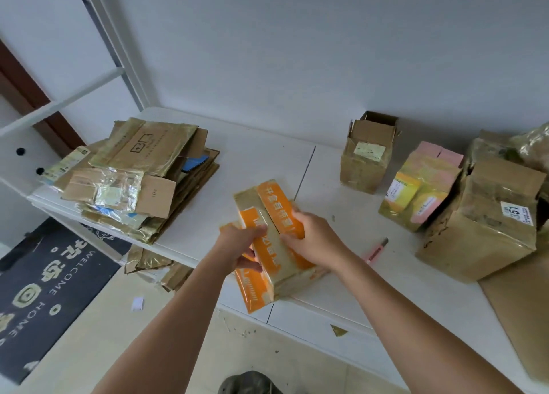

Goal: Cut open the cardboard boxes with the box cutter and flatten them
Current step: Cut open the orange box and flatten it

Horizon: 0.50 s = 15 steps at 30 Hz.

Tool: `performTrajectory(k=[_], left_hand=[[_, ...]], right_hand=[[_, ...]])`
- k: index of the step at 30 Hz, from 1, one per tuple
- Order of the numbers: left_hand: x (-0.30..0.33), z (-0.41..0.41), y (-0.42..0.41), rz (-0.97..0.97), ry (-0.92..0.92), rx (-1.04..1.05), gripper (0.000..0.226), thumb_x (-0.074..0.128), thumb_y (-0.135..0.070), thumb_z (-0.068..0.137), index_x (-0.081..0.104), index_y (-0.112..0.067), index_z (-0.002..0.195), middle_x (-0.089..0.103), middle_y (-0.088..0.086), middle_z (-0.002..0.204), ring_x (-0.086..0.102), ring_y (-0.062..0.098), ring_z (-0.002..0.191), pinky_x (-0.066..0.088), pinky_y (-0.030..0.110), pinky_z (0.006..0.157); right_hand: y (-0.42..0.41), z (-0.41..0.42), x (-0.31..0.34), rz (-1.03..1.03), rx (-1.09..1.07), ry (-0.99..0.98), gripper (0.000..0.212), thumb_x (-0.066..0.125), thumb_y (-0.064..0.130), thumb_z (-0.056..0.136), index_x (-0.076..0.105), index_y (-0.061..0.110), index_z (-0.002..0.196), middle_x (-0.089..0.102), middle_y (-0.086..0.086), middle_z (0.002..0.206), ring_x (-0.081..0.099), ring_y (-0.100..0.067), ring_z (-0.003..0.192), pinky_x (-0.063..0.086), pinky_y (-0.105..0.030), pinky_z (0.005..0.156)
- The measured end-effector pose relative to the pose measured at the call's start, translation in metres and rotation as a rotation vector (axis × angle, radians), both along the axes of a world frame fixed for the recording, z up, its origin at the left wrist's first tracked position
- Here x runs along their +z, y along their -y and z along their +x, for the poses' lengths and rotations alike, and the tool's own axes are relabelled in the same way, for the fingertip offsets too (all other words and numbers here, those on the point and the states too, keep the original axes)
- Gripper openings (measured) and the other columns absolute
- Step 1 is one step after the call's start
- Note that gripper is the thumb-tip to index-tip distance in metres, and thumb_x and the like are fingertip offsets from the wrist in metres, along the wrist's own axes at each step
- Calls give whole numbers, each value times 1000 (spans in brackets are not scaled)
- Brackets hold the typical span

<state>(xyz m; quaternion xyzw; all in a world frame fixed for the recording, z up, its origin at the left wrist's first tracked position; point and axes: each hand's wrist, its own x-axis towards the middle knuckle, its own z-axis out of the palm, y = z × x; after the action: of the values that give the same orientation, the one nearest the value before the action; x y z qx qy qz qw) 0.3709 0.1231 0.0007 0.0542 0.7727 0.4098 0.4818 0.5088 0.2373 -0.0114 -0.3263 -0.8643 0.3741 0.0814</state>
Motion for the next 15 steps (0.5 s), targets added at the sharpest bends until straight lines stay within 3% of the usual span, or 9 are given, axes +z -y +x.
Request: performTrajectory(k=[3,6,9,11,15], left_hand=[[-1,-2,-2,-18,-44,57,45,78,-25,83,56,1,113,70,21,95,73,35,67,62,46,61],[-1,-5,-6,-45,-104,82,40,78,-20,83,53,1,106,70,20,90,72,34,61,62,44,59],[-4,-8,-8,-52,-128,87,34,78,-17,82,51,-2,96,70,20,87,71,34,57,62,45,59],[-6,-9,-9,-56,-138,81,32,78,-17,82,51,-3,93,70,19,86,71,34,57,62,44,60],[-7,-10,-10,-77,-149,62,31,77,-18,83,51,-6,93,71,18,85,71,31,55,60,37,51]], right_hand=[[2,-5,4,53,8,45,51,72,45,84,58,18,125,67,1,113,65,-17,99,53,-33,85],[7,-11,7,113,8,93,56,74,50,80,58,16,122,66,0,113,64,-20,100,54,-40,87],[11,-15,9,172,-18,133,56,74,49,81,57,14,121,65,-2,113,64,-22,101,54,-37,85],[11,-17,11,171,-26,141,45,74,43,82,58,14,111,66,-2,106,65,-21,93,55,-34,78],[-1,-18,20,-11,-31,101,28,77,31,75,66,13,93,69,1,89,66,-17,80,55,-29,69]])
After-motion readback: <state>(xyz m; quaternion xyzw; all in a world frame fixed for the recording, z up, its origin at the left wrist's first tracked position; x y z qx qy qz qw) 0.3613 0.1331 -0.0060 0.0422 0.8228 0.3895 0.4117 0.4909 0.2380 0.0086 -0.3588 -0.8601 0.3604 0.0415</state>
